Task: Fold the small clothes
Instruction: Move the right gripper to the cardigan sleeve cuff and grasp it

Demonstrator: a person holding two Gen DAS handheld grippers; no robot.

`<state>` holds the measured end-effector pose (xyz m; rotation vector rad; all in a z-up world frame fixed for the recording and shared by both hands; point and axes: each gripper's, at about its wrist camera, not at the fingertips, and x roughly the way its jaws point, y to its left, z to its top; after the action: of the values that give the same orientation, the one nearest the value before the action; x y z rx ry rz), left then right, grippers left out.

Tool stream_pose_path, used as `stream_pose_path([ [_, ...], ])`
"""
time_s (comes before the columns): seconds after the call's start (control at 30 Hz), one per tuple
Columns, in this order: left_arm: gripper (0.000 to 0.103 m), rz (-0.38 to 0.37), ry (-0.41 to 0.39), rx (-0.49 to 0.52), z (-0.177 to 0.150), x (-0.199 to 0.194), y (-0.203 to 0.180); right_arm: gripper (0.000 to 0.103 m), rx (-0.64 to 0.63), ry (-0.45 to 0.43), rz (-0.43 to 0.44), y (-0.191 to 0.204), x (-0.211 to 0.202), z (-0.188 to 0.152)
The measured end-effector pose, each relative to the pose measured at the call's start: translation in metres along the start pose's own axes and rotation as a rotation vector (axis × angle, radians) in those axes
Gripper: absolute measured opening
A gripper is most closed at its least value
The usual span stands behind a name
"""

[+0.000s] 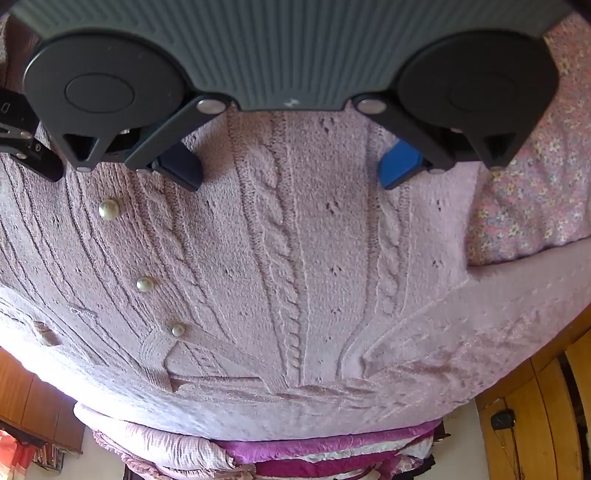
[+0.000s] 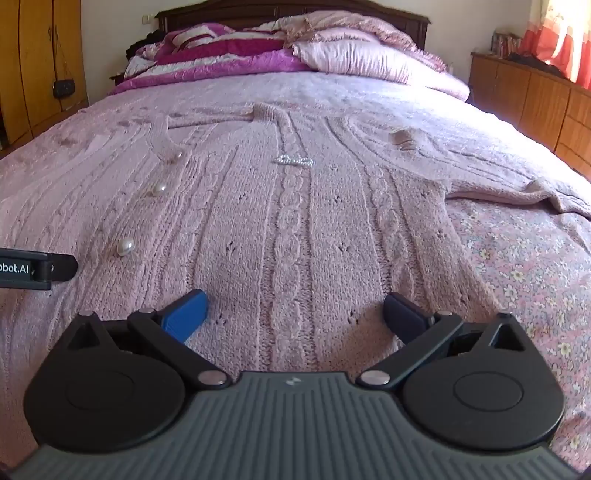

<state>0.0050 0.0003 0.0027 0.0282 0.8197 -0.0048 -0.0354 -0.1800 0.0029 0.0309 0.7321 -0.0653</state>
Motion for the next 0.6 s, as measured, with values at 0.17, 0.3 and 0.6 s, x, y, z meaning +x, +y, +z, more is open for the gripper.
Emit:
stream_pose_path([
  [0.17, 0.103, -0.004, 0.021, -0.005, 0.004, 0.001, 0.001, 0.103, 0.012, 0.043, 0.068, -0.01, 0.008, 0.012],
  [0.3, 0.103, -0.019, 0.045, -0.021, 0.008, 0.0, 0.004, 0.103, 0.079, 0.063, 0.149, -0.029, -0.004, 0.017],
  [0.6, 0.103, -0.031, 0.074, -0.055, 0.015, -0.005, 0.006, 0.103, 0.319, 0.077, 0.235, -0.097, -0.01, 0.036],
])
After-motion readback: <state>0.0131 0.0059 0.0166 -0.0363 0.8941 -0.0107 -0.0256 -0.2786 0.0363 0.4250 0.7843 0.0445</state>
